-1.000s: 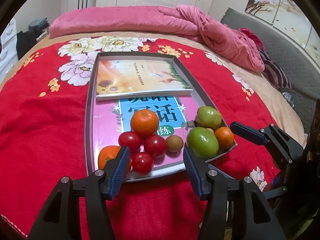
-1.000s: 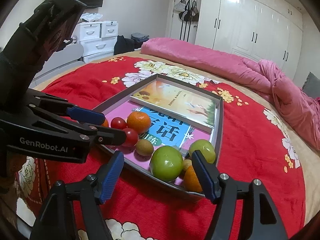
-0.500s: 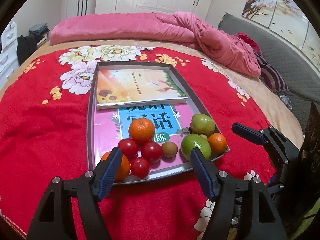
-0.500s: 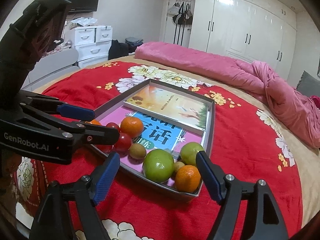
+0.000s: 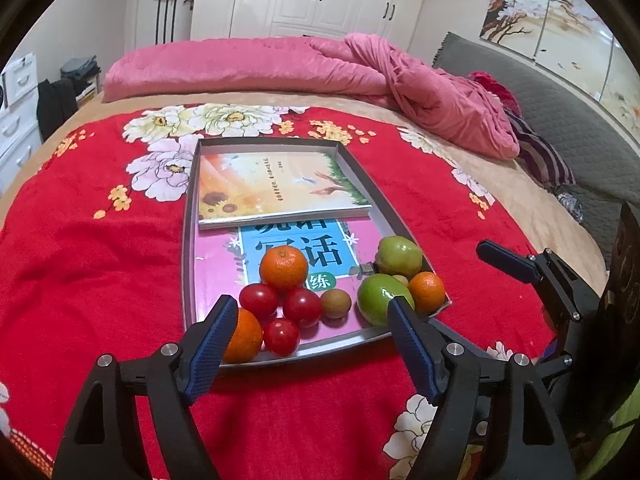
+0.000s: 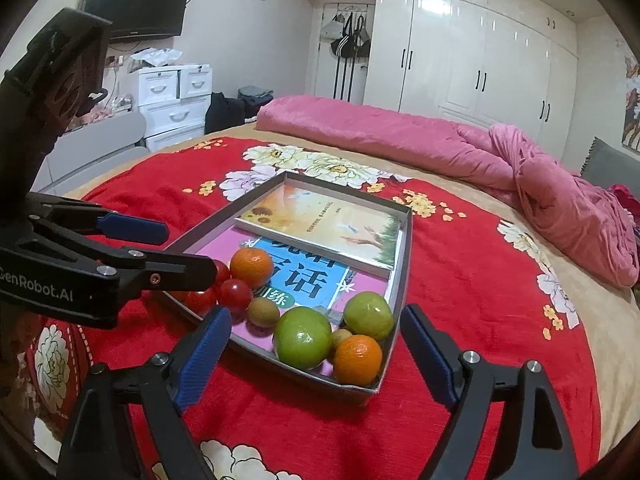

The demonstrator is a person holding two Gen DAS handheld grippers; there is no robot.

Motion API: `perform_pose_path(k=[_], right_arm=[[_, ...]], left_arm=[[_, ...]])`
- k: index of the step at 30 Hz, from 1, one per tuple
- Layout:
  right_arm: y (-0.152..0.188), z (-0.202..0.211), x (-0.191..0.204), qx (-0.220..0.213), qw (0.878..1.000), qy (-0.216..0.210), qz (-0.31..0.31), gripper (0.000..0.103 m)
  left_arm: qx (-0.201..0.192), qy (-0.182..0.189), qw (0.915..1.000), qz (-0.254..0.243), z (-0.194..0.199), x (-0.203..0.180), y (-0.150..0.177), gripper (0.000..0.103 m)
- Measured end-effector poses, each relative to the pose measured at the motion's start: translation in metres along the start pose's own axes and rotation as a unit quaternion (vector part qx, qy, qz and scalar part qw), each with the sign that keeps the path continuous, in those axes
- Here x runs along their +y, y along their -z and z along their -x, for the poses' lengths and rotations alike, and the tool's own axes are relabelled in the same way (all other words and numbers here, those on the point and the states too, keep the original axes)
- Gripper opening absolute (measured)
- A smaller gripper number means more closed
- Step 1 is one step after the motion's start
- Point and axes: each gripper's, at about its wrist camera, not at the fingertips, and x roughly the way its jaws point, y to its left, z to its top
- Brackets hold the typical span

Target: Organize fruits

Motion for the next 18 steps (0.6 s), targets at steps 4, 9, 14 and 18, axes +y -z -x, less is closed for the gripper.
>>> perform_pose_path(k=[4, 9, 14, 18], right_arm=[[-0.001, 0.006, -0.001, -0.009, 1.0, 0.004, -0.003, 0.088], [-0.003, 0.013, -0.002, -0.014, 1.0, 0.005, -0.011, 0.092], [-0.005, 0.024, -0.002, -0.024, 1.0, 0.004, -0.019, 0.095], [-0.006, 0.031, 0.0, -0.027, 0.999, 0.003, -0.023, 0.098]], left_arm=[[-0.003, -0.002, 1.0, -0.002, 0.005, -0.001, 0.002, 0.079], [-0.009, -0.008, 0.9999, -0.001, 0.015, -0.002, 0.005, 0.079], [-0.012, -0.014, 0.9998, -0.002, 0.024, -0.001, 0.009, 0.079], [-0.012, -0.017, 0.9998, -0.001, 0.03, 0.0, 0.014, 0.079]])
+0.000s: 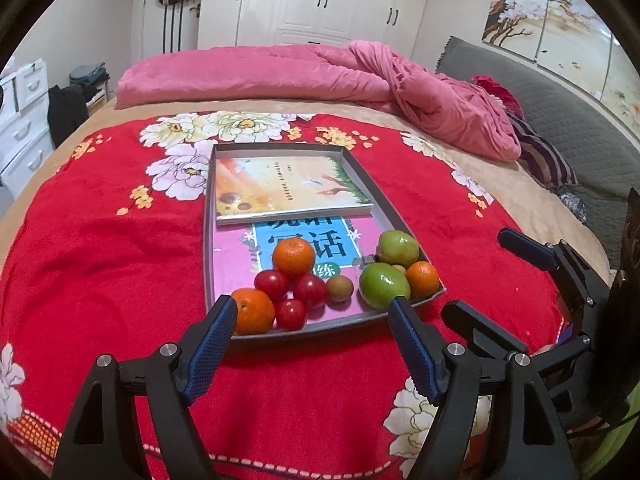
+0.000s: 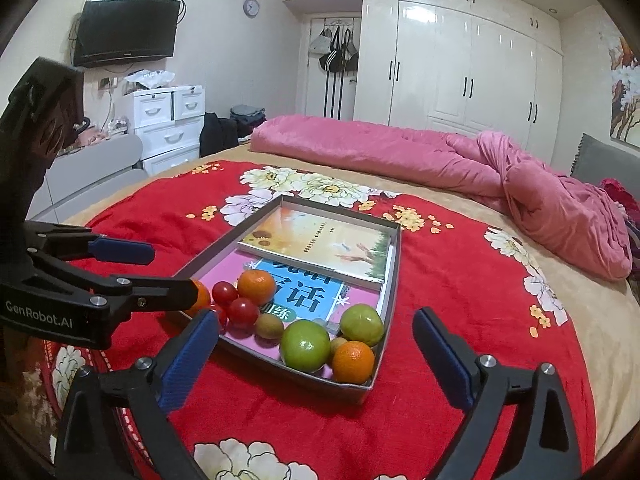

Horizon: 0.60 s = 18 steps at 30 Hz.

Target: Organize fruits

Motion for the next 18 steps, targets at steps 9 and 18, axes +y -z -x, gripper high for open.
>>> perform_pose_path(k=[9, 18], right_arm=[[0.002, 0.015, 0.003, 0.019, 0.999, -0.01, -0.032, 0.101], [0.026, 0.023, 0.005, 0.087, 0.993, -0.006, -0.076, 0.101]], left_arm=[[0.021, -0.018, 0.9994, 0.021, 0.016, 0.002, 0.03, 0.079], [0.04, -0.034, 0.9978, 0.041, 0.022, 0.001, 0.053, 0.079]])
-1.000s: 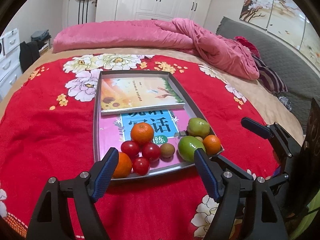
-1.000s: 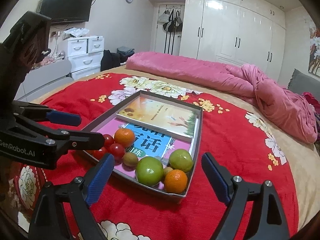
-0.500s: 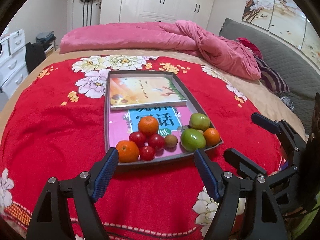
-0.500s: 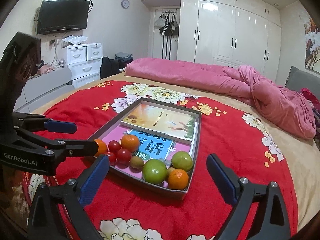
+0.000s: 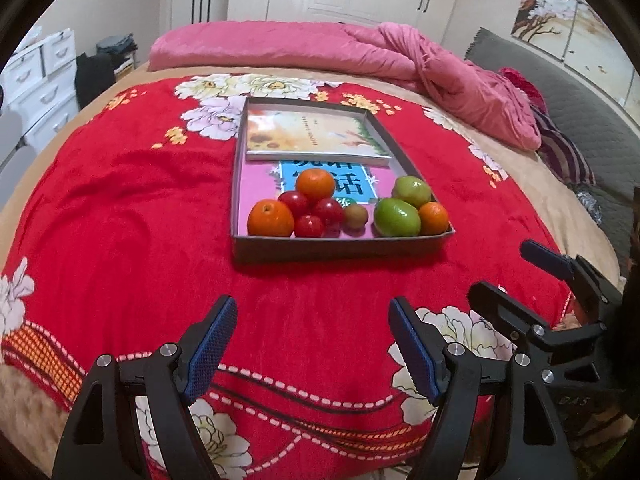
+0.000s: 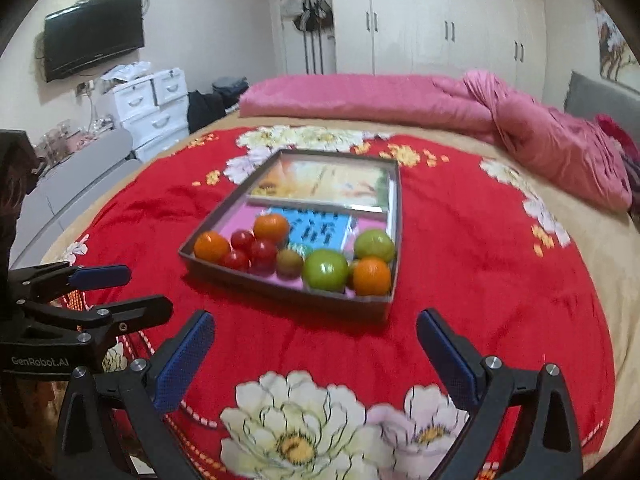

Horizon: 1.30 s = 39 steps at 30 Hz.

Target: Organize fruits

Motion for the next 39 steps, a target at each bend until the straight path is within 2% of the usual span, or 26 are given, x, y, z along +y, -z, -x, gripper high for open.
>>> perform_pose_path(k=[7, 12, 39], right_arm=[[0.014, 0.01, -0.002, 0.011, 0.999, 0.018, -0.025, 0.101], [0.021, 0.014, 0.001, 0.018, 0.999, 0.013, -0.033, 0.102], [0.022, 0.006, 0.001, 0.019, 0.999, 0.015, -0.03, 0.102]], left_arm=[[0.008, 0.002, 1.0, 0.005, 0.0, 0.001, 0.006, 0.079], [0.013, 0.012, 0.9998, 0.007, -0.002, 0.001, 0.009, 0.079], [0.004, 0.007, 1.0, -0.005, 0.001, -0.005, 0.006, 0.079]])
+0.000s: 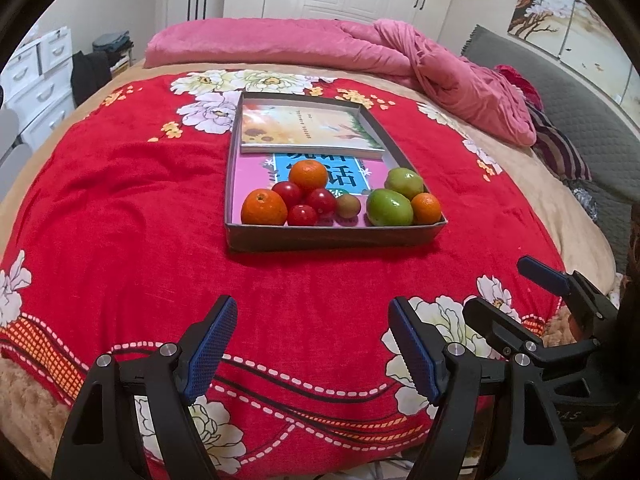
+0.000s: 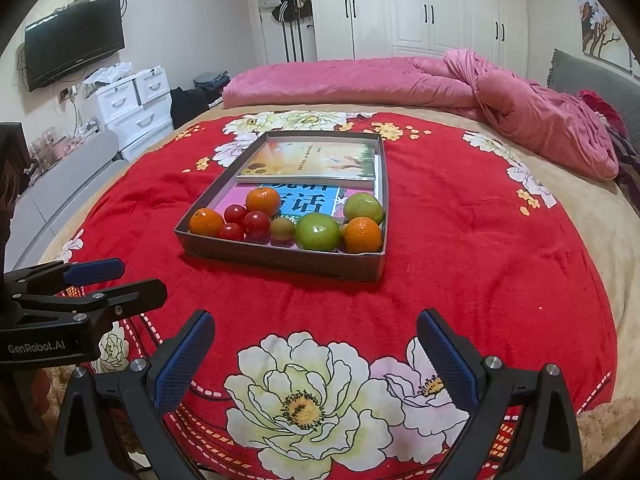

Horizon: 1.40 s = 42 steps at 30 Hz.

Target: Organize fruits

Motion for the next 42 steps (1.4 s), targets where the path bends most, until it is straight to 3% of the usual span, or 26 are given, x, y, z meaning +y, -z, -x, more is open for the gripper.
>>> perform_pose_path(k=[42], right_arm=[[-0.0024, -0.0006, -0.0035, 0.004, 1.0, -0.001, -0.004, 0.102]], left_arm=[[0.002, -0.007, 1.0, 0.003, 0.0013, 0.0015, -0.0014, 0.079]])
